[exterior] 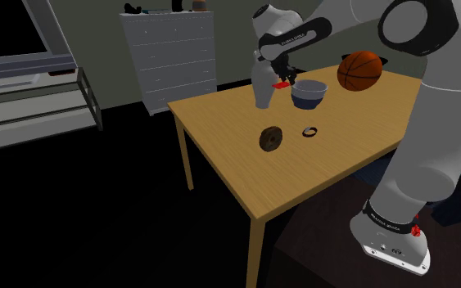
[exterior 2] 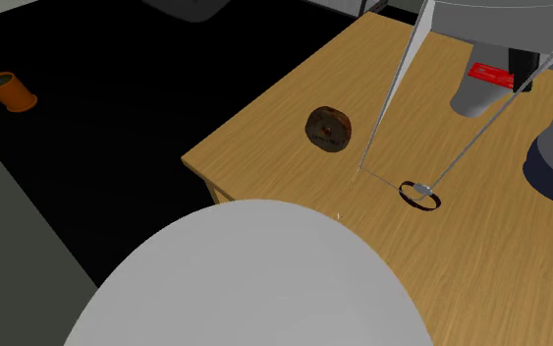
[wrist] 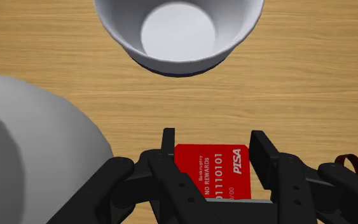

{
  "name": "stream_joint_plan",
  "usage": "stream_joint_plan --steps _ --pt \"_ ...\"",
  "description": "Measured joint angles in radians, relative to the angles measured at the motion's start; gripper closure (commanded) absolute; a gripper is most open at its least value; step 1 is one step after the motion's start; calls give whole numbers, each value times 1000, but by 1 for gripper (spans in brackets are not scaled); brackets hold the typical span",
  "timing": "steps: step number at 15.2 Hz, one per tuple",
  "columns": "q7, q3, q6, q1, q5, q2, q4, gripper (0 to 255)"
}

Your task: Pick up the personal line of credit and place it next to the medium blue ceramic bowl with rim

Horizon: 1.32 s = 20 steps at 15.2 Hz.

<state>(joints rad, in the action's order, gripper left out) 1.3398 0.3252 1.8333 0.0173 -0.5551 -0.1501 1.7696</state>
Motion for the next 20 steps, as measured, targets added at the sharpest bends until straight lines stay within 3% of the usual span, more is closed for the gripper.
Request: stream_joint_plan --steps 20 --pt "-111 4 210 14 -19 -91 145 255"
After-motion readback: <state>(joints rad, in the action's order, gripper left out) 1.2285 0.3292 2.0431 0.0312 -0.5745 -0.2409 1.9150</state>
